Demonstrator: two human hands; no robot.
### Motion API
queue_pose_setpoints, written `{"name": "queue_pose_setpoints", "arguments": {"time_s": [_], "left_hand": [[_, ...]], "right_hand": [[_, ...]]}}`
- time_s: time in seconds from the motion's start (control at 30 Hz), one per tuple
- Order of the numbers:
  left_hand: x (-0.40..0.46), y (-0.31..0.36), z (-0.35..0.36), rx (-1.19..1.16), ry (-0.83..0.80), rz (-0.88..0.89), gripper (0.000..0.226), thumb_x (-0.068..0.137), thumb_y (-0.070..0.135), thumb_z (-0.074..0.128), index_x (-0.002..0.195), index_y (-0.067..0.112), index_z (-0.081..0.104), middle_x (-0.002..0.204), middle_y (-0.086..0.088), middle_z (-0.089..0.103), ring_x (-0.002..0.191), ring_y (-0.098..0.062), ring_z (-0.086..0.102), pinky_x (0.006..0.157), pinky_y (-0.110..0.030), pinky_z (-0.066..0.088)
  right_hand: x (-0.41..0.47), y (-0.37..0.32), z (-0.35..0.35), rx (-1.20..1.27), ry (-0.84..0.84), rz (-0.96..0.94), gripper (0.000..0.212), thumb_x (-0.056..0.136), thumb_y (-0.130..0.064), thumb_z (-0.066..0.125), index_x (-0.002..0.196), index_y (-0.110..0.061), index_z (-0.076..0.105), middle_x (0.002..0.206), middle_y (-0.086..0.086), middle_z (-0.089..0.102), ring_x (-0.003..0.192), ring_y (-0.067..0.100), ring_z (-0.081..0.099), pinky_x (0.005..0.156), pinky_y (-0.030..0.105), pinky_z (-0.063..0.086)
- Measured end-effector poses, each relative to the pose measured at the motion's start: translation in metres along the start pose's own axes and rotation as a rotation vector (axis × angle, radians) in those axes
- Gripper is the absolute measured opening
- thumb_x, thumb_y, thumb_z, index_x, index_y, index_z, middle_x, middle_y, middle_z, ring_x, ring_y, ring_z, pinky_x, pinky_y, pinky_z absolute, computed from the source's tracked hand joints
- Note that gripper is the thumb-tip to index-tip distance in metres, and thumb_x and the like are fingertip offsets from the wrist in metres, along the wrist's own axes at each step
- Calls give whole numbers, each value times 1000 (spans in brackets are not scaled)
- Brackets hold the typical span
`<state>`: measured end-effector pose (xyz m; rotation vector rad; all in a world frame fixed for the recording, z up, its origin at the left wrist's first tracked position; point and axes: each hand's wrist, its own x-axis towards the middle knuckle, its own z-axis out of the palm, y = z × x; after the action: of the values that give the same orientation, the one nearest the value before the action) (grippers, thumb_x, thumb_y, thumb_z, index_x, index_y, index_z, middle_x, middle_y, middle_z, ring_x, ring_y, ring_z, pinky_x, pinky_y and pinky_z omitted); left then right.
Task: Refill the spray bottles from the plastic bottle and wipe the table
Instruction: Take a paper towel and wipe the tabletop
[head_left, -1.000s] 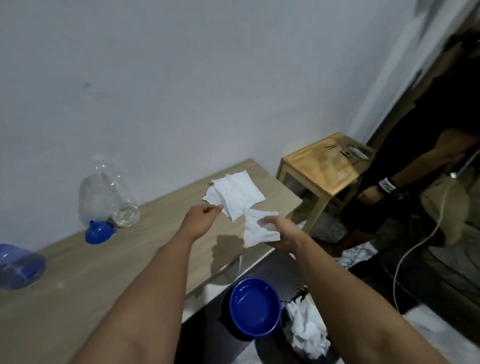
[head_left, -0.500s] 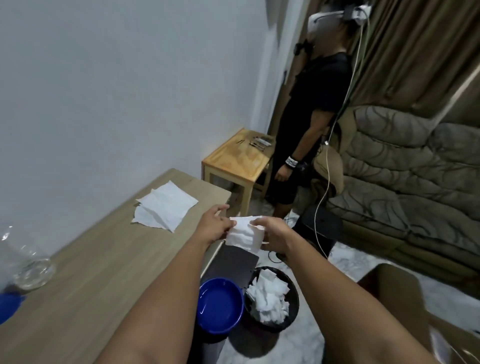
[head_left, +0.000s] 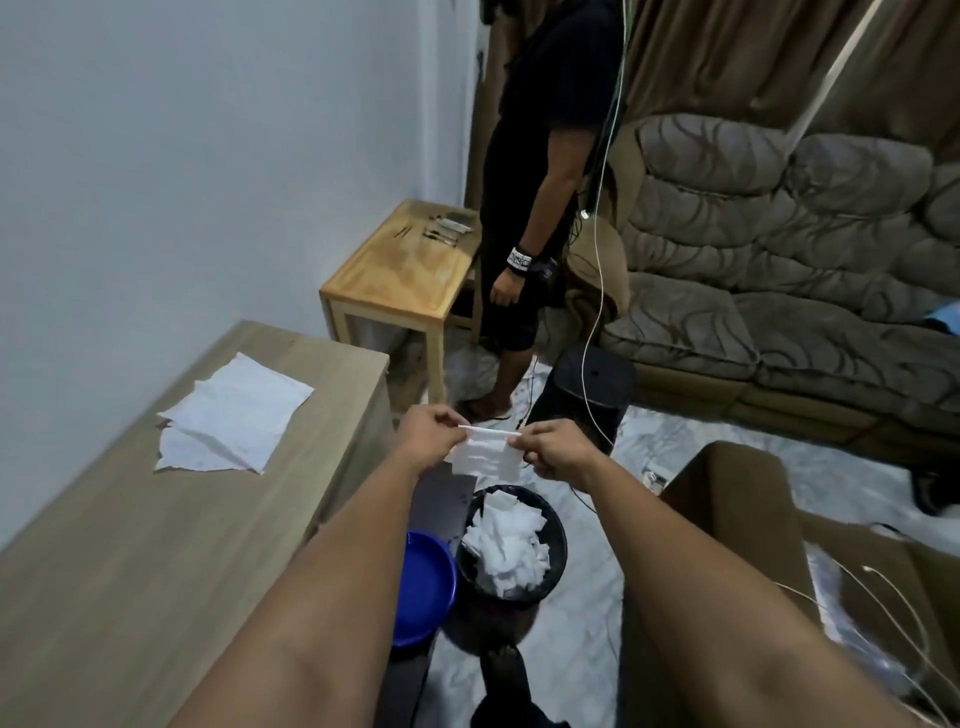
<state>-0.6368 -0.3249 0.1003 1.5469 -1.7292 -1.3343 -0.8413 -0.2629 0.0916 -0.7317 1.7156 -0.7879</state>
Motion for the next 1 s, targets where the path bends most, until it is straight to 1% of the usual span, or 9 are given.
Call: {"name": "queue_pose_setpoints", "arguments": {"time_s": [0.13, 0.23, 0.37, 0.43, 0.5, 0.57, 0.67, 0.83, 1.0], "left_hand": [[52, -2, 35, 5, -75, -41, 8, 83, 13, 77, 81, 19, 73, 86, -2, 72, 80, -13, 64, 75, -27, 49], [97, -19, 69, -14, -117, -116, 5, 85, 5, 73, 87, 10, 72, 78, -1, 69, 74, -13, 63, 69, -21, 49], [148, -59, 125, -25, -173, -265, 11, 87, 2, 69, 95, 10, 69, 72, -6, 64, 65, -14, 59, 65, -25, 50], [167, -87, 156, -26, -177, -348, 15, 88, 0, 67, 99, 10, 67, 75, -10, 63, 65, -15, 59, 60, -21, 50], [182, -118, 185, -24, -196, -408, 17, 87, -1, 67, 98, 12, 68, 79, -14, 65, 70, -22, 62, 66, -29, 55], [194, -148, 214, -34, -202, -454, 22, 86, -2, 67, 91, 19, 66, 80, -17, 64, 73, -27, 62, 75, -41, 57], [207, -177, 245, 44, -184, -478, 19, 85, 1, 68, 96, 16, 66, 78, -10, 61, 70, -20, 58, 74, -29, 53], [222, -217, 279, 109, -277, -549, 43, 87, 19, 69, 129, 15, 60, 126, -9, 62, 114, -22, 60, 102, -33, 45], [209, -211, 276, 146, -276, -552, 46, 89, 23, 67, 133, 15, 57, 132, -9, 58, 120, -21, 56, 98, -26, 40]], "right_hand": [[47, 8, -28, -6, -8, 33, 20, 96, -17, 73, 106, 1, 73, 90, 4, 65, 77, 13, 59, 63, 23, 44], [93, 25, -43, 37, -5, 106, 2, 101, -5, 65, 100, -3, 63, 90, 7, 62, 71, 13, 58, 47, 14, 46], [162, 69, -54, 15, 30, 215, 4, 97, -4, 67, 96, 0, 67, 96, 13, 66, 79, 27, 60, 66, 31, 48], [195, 99, -58, 8, 49, 284, 6, 96, -2, 67, 92, -6, 68, 89, 10, 65, 73, 23, 60, 60, 27, 48], [223, 130, -58, 1, 52, 349, 10, 96, 0, 66, 94, -8, 73, 96, 11, 69, 76, 21, 64, 60, 27, 55], [248, 159, -58, -2, 41, 393, 14, 95, 1, 67, 96, -11, 74, 111, 14, 72, 95, 29, 70, 82, 40, 62], [279, 198, -55, -29, 56, 435, 18, 93, 4, 66, 102, -10, 74, 121, 12, 70, 114, 32, 66, 103, 45, 56], [303, 231, -51, -108, 45, 447, 33, 95, 4, 64, 122, -15, 59, 112, 2, 57, 106, 23, 57, 90, 31, 49], [291, 240, -50, -241, 0, 429, 48, 96, -3, 63, 142, -8, 53, 117, 4, 62, 105, 25, 60, 90, 28, 46]]}}
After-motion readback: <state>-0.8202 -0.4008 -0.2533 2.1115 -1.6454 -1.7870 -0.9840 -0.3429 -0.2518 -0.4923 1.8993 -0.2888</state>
